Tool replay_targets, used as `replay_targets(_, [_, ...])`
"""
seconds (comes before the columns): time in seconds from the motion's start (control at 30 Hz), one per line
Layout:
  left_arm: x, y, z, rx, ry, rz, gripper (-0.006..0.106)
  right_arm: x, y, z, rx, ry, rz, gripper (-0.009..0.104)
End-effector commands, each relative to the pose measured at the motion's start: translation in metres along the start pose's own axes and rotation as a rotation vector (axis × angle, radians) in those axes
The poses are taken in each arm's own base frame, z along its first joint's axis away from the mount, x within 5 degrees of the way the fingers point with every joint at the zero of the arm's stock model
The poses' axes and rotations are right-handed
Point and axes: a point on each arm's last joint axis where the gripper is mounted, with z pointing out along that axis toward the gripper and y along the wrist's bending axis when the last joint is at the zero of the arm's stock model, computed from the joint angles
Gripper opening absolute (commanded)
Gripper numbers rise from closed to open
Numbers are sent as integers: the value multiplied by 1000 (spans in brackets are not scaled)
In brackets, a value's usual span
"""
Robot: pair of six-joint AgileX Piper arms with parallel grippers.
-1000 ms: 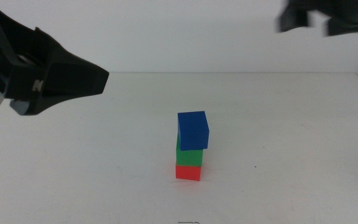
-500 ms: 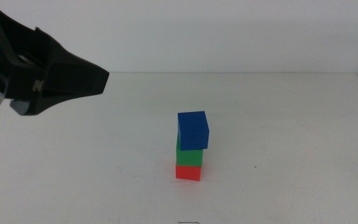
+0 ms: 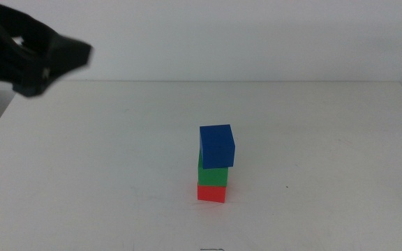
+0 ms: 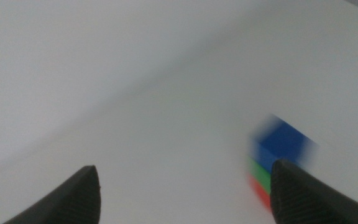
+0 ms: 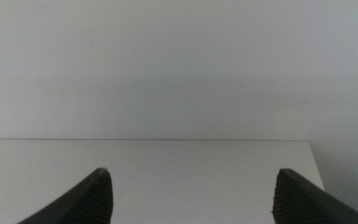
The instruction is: Stack red cubes first, then green, then blue cubes in a specific spot.
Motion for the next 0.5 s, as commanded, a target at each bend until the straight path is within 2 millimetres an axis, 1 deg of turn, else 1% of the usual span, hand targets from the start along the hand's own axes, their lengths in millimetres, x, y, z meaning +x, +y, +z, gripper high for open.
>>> replay_targets(0.0, [-6, 13, -11, -158, -242, -30, 94, -16, -1, -11, 12, -122, -18, 66])
replay_targets(0.13, [18, 29, -15, -309, -393, -143, 94, -16, -1, -10, 12, -120, -19, 66])
replay_targets(0.3, [47, 43, -28, -477, -388, -166, 94, -16, -1, -10, 12, -120, -19, 66])
replay_targets(0.4, [56, 45, -37, -538, -390, -180, 94, -16, -1, -10, 12, -120, -19, 66])
replay_targets(0.47, [57, 46, -42, -562, -402, -180, 94, -16, -1, -10, 12, -120, -19, 66])
